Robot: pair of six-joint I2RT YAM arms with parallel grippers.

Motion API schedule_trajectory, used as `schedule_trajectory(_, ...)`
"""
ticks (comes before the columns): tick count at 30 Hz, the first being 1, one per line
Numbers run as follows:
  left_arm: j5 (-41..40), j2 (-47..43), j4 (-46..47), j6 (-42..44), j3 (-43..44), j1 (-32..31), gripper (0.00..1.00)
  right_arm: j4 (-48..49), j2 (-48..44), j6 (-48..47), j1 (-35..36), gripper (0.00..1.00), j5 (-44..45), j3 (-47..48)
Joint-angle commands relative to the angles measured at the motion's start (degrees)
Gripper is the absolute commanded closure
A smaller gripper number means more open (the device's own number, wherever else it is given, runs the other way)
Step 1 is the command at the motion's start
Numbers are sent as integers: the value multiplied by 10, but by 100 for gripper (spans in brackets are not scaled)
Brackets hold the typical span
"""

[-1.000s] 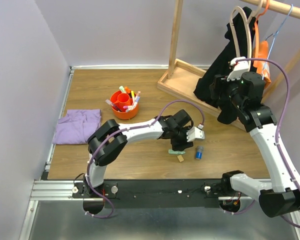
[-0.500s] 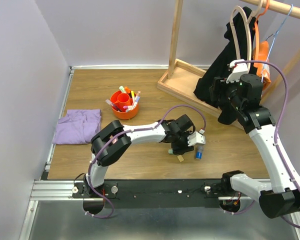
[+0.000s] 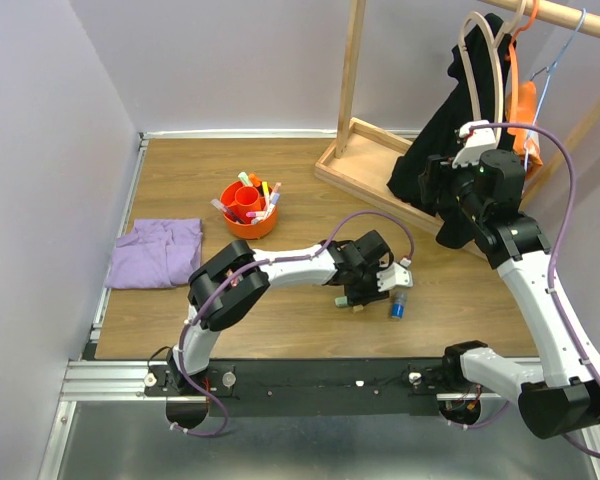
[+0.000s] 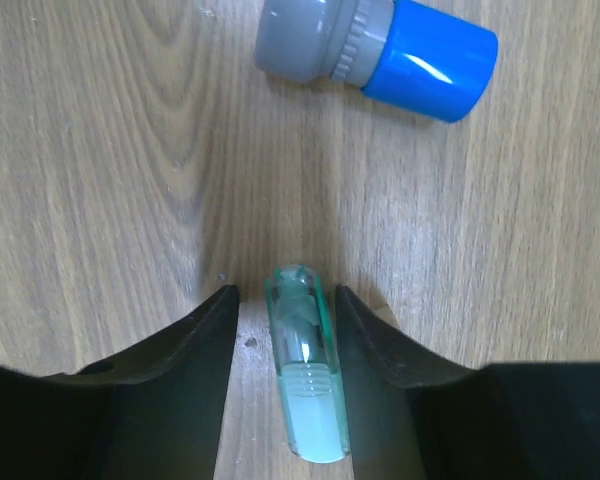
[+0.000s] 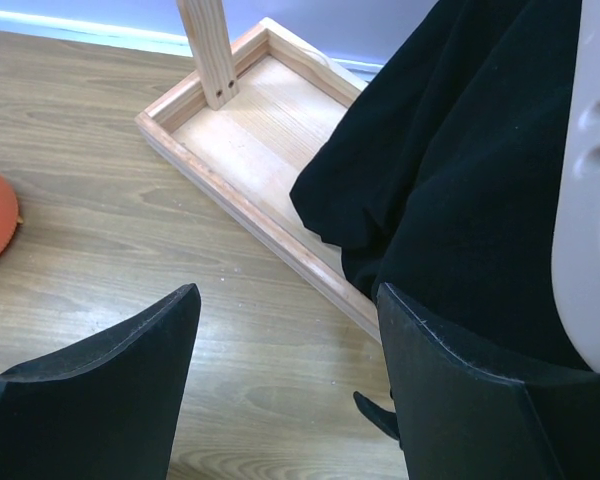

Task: Sort the stationery into containers
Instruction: Pick up the stationery from the center of the board, then place the stationery in the storage box.

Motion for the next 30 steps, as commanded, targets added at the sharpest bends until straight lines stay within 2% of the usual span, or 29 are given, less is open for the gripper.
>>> schedule_trajectory(1, -22, 40, -39, -13, 17, -8, 53, 9, -12, 7, -5, 21, 7, -7)
schedule_trajectory(2, -22, 40, -40, -13, 16, -8, 56, 9, -13, 6, -4, 21, 8, -8)
schedule_trajectory(3, -21, 37, -41, -14, 15, -8, 67, 10, -14, 7, -6, 21, 9, -8)
schedule_trajectory(5, -19, 33, -49, -15, 11, -7, 80, 11, -16, 6, -6, 21, 10, -8)
schedule_trajectory(6, -18, 25, -60, -14, 10, -8, 90, 11, -16, 7, -6, 21, 10, -8)
schedule_trajectory(9, -14, -14, -74, -13, 3, 1, 100, 10, -13, 7, -7, 21, 9, -4)
schedule_trajectory(16, 46, -150, -122, -7, 36, 61, 100, 13, 14, 6, -8, 21, -6, 18)
schedule_trajectory(20, 107, -218, -95, -34, 76, 129, 100, 8, 38, -2, -8, 21, -23, 34)
schedule_trajectory(21, 154, -231, -78, -60, 74, 171, 100, 7, 43, -7, -8, 21, -26, 43)
schedule_trajectory(24, 228, -290, 46, -112, 31, 237, 100, 8, 67, -19, -8, 22, -25, 59)
schedule_trajectory(25, 230, -319, 126, -146, 17, 276, 100, 9, 76, -20, -8, 22, -41, 69)
schedule_trajectory(27, 234, -343, 211, -179, -37, 318, 100, 17, 96, -26, -9, 22, -47, 79)
schedule_trajectory(28, 217, -367, 292, -188, -57, 350, 100, 21, 102, -29, -8, 22, -51, 86)
schedule_trajectory(30, 183, -389, 374, -196, -125, 378, 100, 27, 120, -33, -10, 23, -55, 94)
